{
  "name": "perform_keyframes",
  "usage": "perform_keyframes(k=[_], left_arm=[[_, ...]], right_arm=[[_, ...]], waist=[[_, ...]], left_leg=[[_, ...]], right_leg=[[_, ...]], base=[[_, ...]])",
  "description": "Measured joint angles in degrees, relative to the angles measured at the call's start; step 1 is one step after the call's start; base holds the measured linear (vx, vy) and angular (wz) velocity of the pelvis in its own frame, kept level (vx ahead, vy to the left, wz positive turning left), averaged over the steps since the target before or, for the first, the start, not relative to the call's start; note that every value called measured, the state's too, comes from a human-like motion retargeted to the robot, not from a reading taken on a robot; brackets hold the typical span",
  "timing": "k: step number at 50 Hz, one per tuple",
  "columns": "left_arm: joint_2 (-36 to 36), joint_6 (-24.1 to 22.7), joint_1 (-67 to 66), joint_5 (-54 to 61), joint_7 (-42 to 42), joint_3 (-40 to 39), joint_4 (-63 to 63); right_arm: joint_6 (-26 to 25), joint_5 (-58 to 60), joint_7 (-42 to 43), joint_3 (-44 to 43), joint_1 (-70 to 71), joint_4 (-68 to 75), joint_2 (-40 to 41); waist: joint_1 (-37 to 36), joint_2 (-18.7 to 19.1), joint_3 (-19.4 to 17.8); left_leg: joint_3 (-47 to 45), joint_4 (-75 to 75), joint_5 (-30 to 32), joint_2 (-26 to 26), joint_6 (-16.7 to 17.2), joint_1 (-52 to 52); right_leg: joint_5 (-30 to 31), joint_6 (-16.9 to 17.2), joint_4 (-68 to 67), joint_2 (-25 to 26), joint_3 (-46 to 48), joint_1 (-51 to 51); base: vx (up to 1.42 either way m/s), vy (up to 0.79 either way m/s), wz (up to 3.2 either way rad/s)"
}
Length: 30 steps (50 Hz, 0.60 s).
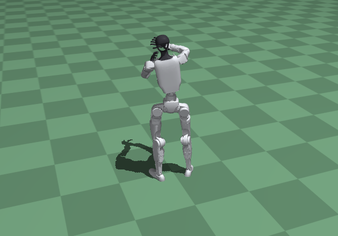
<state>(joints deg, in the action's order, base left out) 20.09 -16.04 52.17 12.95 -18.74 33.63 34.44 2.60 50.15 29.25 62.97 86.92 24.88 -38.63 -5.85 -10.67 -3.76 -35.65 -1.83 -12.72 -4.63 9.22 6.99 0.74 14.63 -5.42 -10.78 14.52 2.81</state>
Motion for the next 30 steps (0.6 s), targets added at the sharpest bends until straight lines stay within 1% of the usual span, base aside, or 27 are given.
perform_keyframes(k=[6,10,13,18,23,26,30], left_arm=[[-0.27,0.12,-0.42,-1.14,-0.21,0.5,-0.28],[-0.8,0.36,-0.64,-0.18,0.47,0.64,-1.04],[-1.4,0.51,-0.74,2.65,1.01,0.74,-2.35],[-1.77,0.58,-0.37,8.43,0.74,1.18,-6.15],[-0.1,1.44,2.16,9.78,-0.86,2.26,-10.12],[1.78,2.42,5.17,8.76,-2.37,3.31,-11.23],[4.68,3.61,10.39,8.04,-4.4,4.94,-10.29]], right_arm=[[0.02,-0.41,0.29,-1.23,-1.71,-0.14,-0.48],[0.66,-6.36,-0.97,-5.18,-5.38,-1.89,-1.43],[1.14,-15.6,-1.17,-11.75,-11.33,-6.02,-3.08],[2.42,-31.2,1.61,-26.8,-26.85,-17.88,-6.98],[4.26,-40.0,3.04,-40.48,-45.46,-29.08,-10.1],[4.81,-43.03,2.31,-45.61,-55.16,-32.4,-10.99],[4.94,-46.11,0.34,-48.92,-64.3,-33.33,-11.03]], waist=[[0.35,0.51,0.21],[0.54,0.88,0.06],[0.68,1.14,-0.29],[1.15,1.63,-1.12],[2.26,2.38,-1.97],[3.37,2.97,-2.48],[5.51,3.99,-3.14]], left_leg=[[-0.32,-0.17,-0.06,0.17,0.0,-0.03],[-0.28,-0.31,-0.06,0.18,-0.11,-0.19],[0.06,-0.34,0.02,0.17,-0.25,-0.36],[1.11,-0.18,0.29,0.12,-0.33,-0.69],[2.05,0.11,0.65,-0.09,-0.1,-0.91],[2.18,0.27,0.84,-0.31,0.04,-0.94],[1.68,0.45,1.1,-0.78,0.09,-0.96]], right_leg=[[0.03,-0.08,0.67,-0.07,-0.33,-0.19],[0.07,-0.07,1.12,-0.06,-0.29,-0.34],[0.05,0.02,1.37,-0.08,0.06,-0.51],[-0.22,0.27,1.49,-0.13,1.15,-0.83],[-0.79,0.37,1.08,-0.04,2.15,-0.9],[-1.14,0.35,0.63,0.13,2.3,-0.67],[-1.36,0.37,0.1,0.66,1.88,0.0]], base=[[0.0,0.0,0.0],[0.0,0.0,0.0],[0.0,0.0,0.0],[0.01,-0.02,0.12],[0.03,-0.03,0.14],[0.04,-0.06,0.05],[0.04,-0.08,-0.11]])
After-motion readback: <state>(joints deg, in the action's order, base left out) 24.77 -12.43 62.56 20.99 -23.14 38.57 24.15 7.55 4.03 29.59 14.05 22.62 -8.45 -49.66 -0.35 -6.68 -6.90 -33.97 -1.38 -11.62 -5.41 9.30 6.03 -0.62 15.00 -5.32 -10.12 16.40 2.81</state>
